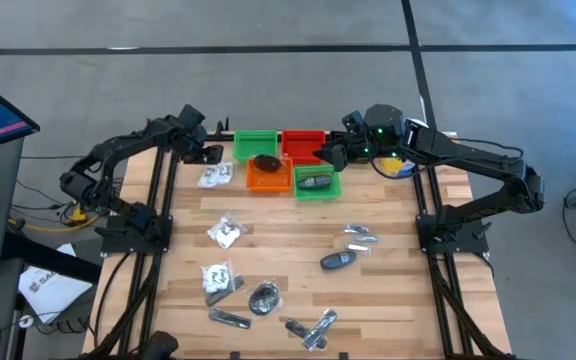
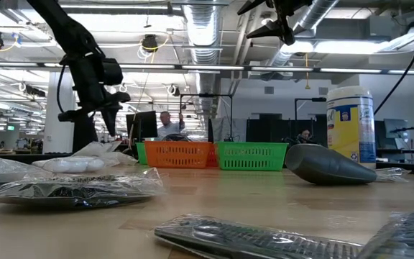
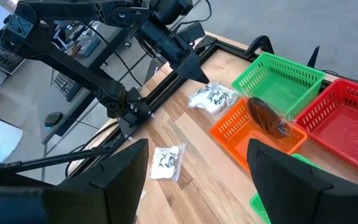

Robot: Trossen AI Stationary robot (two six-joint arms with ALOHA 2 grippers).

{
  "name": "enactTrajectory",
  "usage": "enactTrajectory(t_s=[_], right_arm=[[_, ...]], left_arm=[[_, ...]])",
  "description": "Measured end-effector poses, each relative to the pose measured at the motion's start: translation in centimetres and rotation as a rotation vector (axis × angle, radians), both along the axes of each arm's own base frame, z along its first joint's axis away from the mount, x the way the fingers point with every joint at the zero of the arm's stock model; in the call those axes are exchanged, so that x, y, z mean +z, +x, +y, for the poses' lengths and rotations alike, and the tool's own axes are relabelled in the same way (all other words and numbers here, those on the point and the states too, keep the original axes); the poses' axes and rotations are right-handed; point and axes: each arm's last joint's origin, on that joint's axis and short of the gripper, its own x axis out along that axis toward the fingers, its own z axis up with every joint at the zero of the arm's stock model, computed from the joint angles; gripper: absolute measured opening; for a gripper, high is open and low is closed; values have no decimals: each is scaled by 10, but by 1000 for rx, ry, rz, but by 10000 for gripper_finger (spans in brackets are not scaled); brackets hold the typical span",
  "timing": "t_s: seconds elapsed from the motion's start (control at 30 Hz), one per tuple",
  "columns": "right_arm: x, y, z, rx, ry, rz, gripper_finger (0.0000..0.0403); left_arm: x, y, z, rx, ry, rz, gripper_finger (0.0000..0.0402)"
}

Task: Pick & Place Travel size toiletries
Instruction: Put the vanity pack into the green bin

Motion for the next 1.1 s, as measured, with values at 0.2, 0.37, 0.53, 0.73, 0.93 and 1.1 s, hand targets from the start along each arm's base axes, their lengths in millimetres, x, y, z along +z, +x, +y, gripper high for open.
enactTrajectory(t_s=[0.2,0.37,0.53,0.73,0.93,1.1], right_arm=[[0,0,0,1,-2,1,265],[0,0,0,1,-2,1,265],[0,0,0,1,-2,1,265],[0,0,0,0,-2,1,265],[0,0,0,1,-2,1,265],[0,0,0,1,-2,1,265]], left_arm=[[-2,0,-1,1,-10,-3,227],[-18,-6,-12,6,-69,28,228],[-24,3,-22,-104,-81,10,220],[-29,20,-43,-282,-110,7,205],[-29,43,-65,-453,-100,6,193],[-29,59,-85,-583,-101,6,184]])
